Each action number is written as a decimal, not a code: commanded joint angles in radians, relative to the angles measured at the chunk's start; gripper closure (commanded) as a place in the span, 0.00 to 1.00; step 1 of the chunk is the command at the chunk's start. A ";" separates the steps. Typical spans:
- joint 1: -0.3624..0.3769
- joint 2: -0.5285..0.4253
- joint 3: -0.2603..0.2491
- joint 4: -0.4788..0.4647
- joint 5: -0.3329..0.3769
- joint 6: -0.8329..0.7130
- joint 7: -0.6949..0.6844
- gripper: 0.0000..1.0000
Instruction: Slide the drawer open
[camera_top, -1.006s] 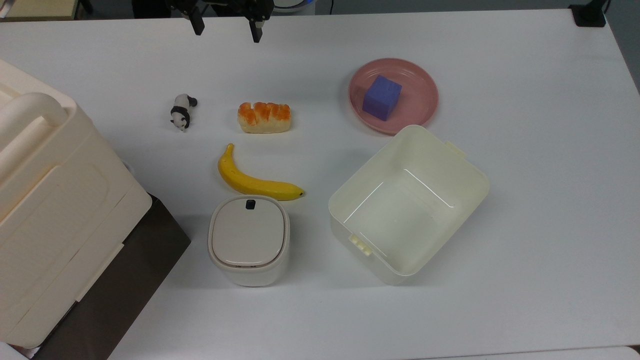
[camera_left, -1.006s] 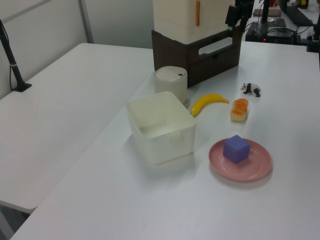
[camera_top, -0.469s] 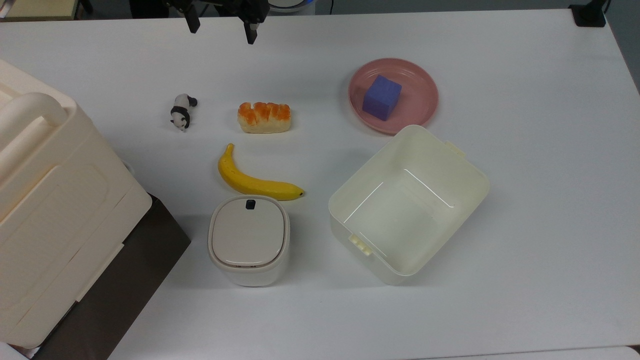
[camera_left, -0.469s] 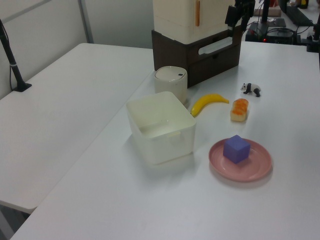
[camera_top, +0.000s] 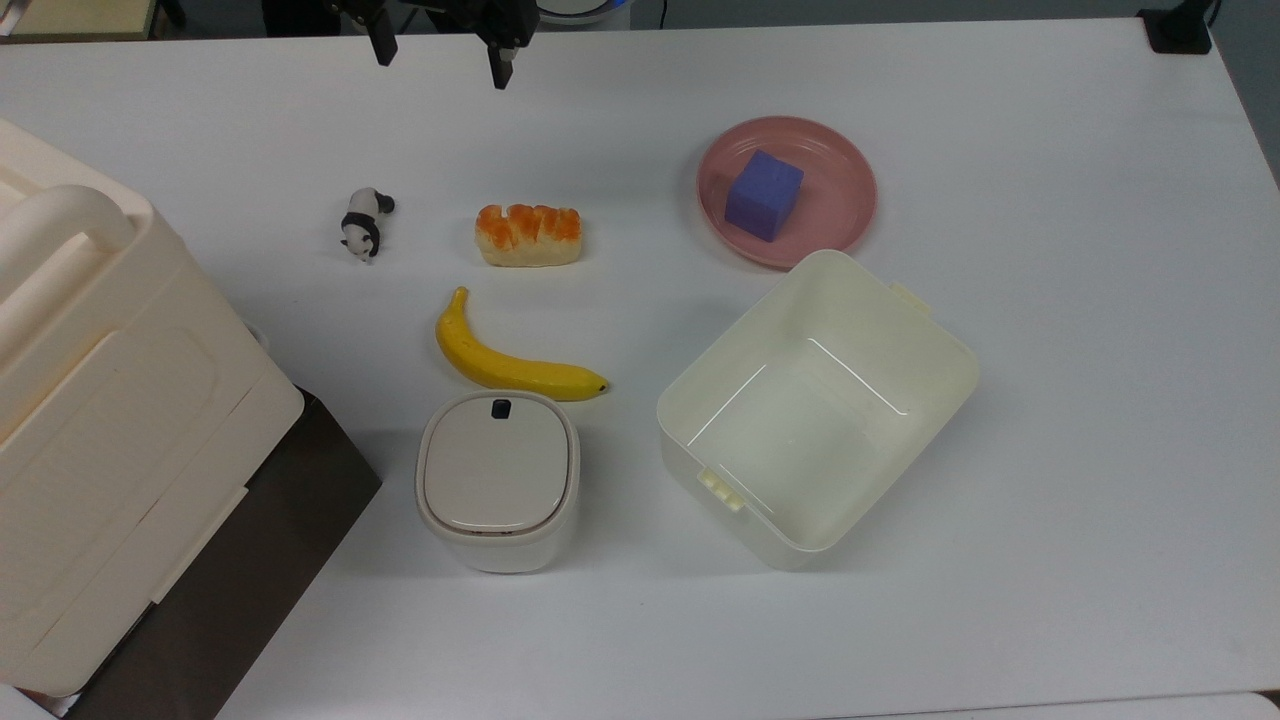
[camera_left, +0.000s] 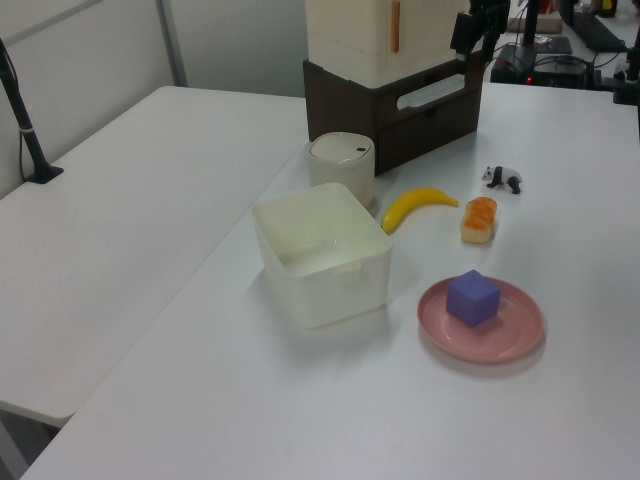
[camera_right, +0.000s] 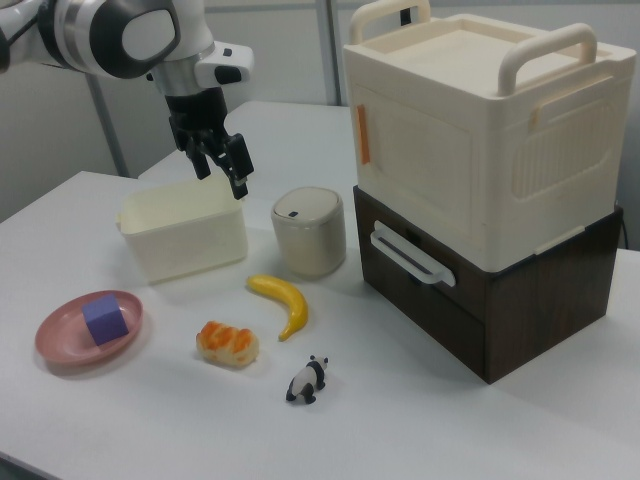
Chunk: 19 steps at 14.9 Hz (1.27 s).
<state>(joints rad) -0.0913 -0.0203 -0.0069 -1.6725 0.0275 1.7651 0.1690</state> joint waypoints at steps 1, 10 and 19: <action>-0.001 -0.012 0.019 -0.003 -0.024 -0.024 0.023 0.00; -0.039 0.022 0.021 -0.035 -0.191 -0.026 -0.132 0.00; -0.151 0.091 -0.002 -0.021 -0.210 -0.013 -1.199 0.00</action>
<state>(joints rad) -0.2297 0.0513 -0.0026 -1.7012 -0.1667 1.7614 -0.7684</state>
